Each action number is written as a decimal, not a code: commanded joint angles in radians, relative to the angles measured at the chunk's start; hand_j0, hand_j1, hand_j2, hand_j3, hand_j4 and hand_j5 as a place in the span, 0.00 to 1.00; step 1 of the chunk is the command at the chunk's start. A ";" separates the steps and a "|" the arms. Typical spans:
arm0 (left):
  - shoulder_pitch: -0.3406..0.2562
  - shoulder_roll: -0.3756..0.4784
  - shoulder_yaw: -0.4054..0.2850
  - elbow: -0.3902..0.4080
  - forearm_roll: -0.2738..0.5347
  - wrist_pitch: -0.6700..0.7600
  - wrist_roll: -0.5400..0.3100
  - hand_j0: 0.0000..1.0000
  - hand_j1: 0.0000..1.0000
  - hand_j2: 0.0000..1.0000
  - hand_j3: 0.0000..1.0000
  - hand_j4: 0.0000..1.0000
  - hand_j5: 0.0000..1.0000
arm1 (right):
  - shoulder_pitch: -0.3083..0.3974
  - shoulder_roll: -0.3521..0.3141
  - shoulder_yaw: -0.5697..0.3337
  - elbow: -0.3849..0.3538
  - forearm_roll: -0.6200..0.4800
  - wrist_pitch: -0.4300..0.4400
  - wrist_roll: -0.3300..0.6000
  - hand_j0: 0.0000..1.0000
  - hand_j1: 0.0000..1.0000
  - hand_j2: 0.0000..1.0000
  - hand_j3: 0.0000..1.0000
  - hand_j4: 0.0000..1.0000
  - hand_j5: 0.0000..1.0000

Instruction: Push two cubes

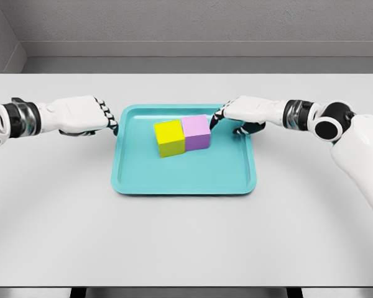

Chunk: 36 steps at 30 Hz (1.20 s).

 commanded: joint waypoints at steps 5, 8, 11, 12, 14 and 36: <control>-0.002 0.017 0.003 -0.005 0.015 0.002 0.000 0.64 0.64 0.64 0.64 0.64 0.64 | -0.002 0.000 -0.001 0.003 0.002 0.002 -0.002 0.69 0.69 0.69 0.69 0.69 0.69; -0.002 0.017 0.006 -0.006 0.016 0.002 0.000 0.64 0.64 0.64 0.64 0.64 0.64 | -0.008 0.011 -0.001 0.001 0.005 0.002 -0.003 0.68 0.68 0.68 0.68 0.68 0.68; 0.000 0.017 0.009 -0.006 0.016 0.002 0.000 0.64 0.64 0.64 0.64 0.64 0.64 | -0.009 0.021 -0.001 0.001 0.011 0.002 -0.003 0.68 0.68 0.68 0.68 0.68 0.68; 0.000 0.017 0.009 -0.006 0.016 0.002 0.000 0.64 0.64 0.64 0.64 0.64 0.64 | -0.009 0.023 -0.001 0.001 0.011 0.002 -0.003 0.68 0.68 0.68 0.68 0.68 0.68; 0.000 0.017 0.009 -0.006 0.016 0.002 0.000 0.64 0.64 0.64 0.64 0.64 0.64 | -0.009 0.024 -0.001 -0.001 0.011 0.002 -0.003 0.68 0.68 0.68 0.68 0.68 0.68; 0.011 0.166 0.049 0.005 0.119 0.002 0.010 1.00 1.00 1.00 1.00 1.00 1.00 | 0.181 -0.442 -0.254 -0.343 -0.211 0.002 -0.006 1.00 1.00 1.00 1.00 1.00 1.00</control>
